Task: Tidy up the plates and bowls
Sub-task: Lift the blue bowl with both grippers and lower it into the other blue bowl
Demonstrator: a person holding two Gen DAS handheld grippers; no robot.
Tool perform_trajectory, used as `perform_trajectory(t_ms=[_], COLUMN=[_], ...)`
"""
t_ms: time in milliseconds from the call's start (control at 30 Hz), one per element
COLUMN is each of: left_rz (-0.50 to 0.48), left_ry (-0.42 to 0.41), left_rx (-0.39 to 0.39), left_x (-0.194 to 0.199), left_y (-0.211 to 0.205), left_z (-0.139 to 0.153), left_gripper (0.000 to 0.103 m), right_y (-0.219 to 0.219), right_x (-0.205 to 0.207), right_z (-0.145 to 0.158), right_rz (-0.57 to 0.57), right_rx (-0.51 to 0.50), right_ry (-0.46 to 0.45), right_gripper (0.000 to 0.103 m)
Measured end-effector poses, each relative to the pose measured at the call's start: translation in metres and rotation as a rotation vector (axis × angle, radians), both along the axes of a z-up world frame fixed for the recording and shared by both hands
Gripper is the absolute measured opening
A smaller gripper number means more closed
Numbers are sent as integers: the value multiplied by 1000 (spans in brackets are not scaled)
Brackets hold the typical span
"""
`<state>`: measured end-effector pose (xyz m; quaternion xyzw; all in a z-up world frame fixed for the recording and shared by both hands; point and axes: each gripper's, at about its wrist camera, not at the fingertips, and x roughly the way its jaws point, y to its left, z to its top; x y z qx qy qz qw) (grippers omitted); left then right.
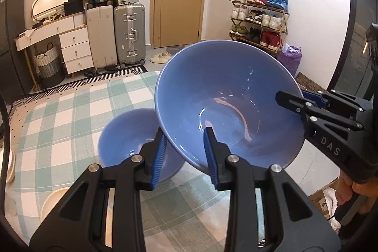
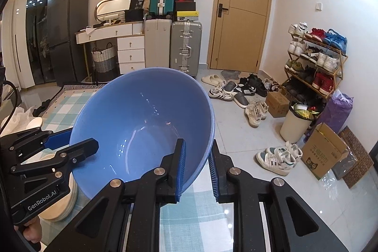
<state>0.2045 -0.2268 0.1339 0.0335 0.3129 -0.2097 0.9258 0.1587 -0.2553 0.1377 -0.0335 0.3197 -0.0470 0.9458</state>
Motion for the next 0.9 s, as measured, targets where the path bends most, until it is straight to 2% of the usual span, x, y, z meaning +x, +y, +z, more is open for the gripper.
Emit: perform_trajectory(t_ms=[233, 500, 900], left_rz=[58, 111, 160], left_ry=[-20, -22, 28], left_rx=[4, 25, 62], left_x=[-4, 4, 33], left_y=[48, 89, 115], left_z=[19, 28, 3], left_gripper=[28, 28, 28], right_y=[40, 80, 112], right_x=[12, 31, 68], right_z=[4, -7, -30], right_rz=[46, 86, 127], right_rx=[-1, 19, 38], right_ry=[6, 38, 82], right_gripper=[21, 22, 22])
